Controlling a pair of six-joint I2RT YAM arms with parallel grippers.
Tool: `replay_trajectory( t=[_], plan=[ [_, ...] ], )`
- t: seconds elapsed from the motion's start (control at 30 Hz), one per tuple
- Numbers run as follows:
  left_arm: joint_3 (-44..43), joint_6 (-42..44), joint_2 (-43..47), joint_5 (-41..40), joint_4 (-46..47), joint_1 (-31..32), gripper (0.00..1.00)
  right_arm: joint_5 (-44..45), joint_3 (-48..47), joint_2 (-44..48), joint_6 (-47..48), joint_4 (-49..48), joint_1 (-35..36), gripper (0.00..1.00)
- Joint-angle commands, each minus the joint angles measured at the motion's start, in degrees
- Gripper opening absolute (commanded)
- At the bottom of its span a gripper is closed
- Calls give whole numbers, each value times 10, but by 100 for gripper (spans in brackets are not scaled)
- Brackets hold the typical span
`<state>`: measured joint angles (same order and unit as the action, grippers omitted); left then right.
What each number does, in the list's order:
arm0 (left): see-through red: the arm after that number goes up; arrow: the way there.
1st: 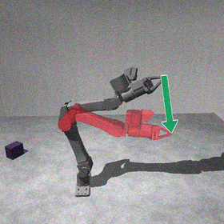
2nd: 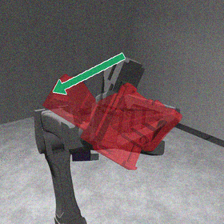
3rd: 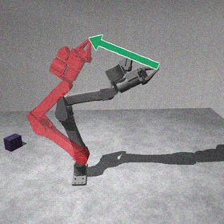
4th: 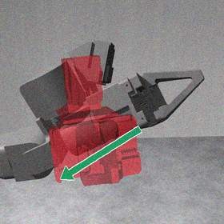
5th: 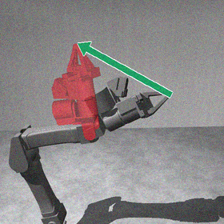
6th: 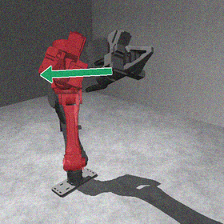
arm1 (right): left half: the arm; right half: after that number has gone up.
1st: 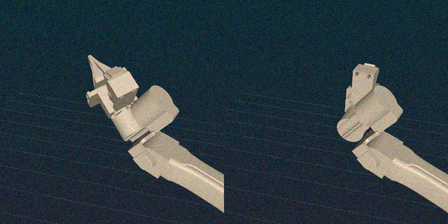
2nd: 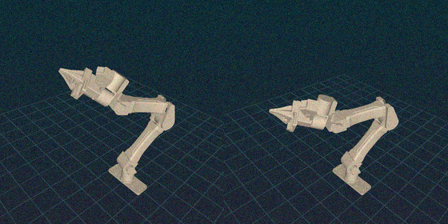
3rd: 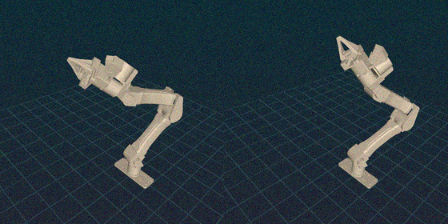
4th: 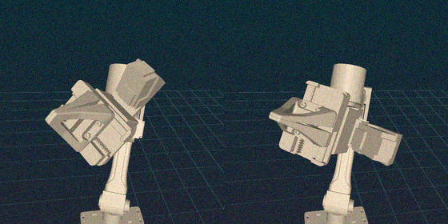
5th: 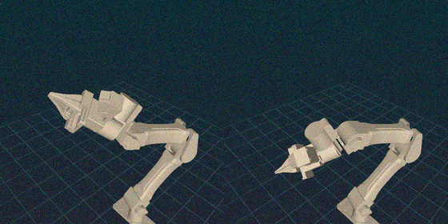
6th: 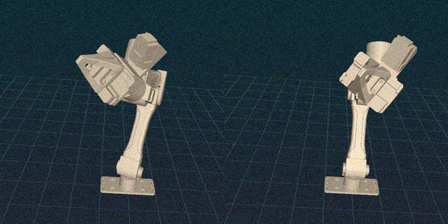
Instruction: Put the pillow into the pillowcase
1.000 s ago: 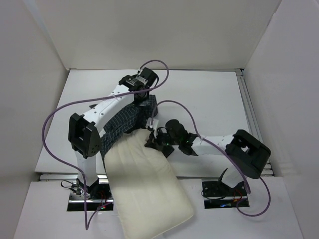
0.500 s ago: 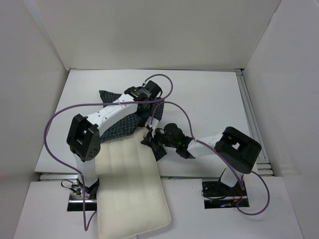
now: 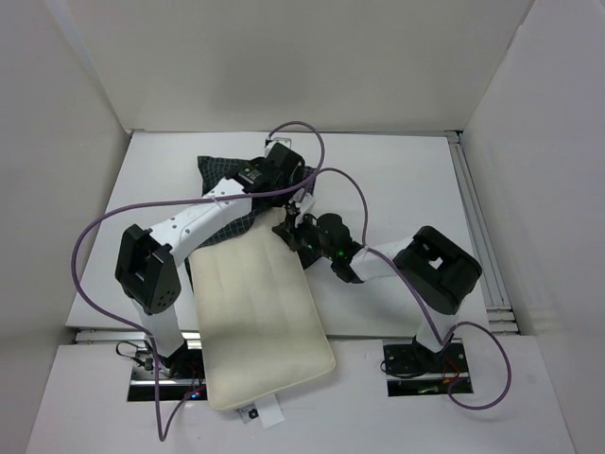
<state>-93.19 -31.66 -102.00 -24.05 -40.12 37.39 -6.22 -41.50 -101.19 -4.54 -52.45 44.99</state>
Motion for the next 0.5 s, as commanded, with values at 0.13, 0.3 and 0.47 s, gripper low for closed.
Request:
replay_trajectory(
  t=[0.13,0.3,0.47],
  plan=[
    [17,-43,87,5,-66,21,100,-53,-5,5,-55,24,-42,18],
    [53,-75,150,-18,-55,16,100,-92,6,57,-93,80,-65,91],
    [45,-63,173,-18,-31,-3,100,-143,22,100,-115,107,-104,100]
  ],
)
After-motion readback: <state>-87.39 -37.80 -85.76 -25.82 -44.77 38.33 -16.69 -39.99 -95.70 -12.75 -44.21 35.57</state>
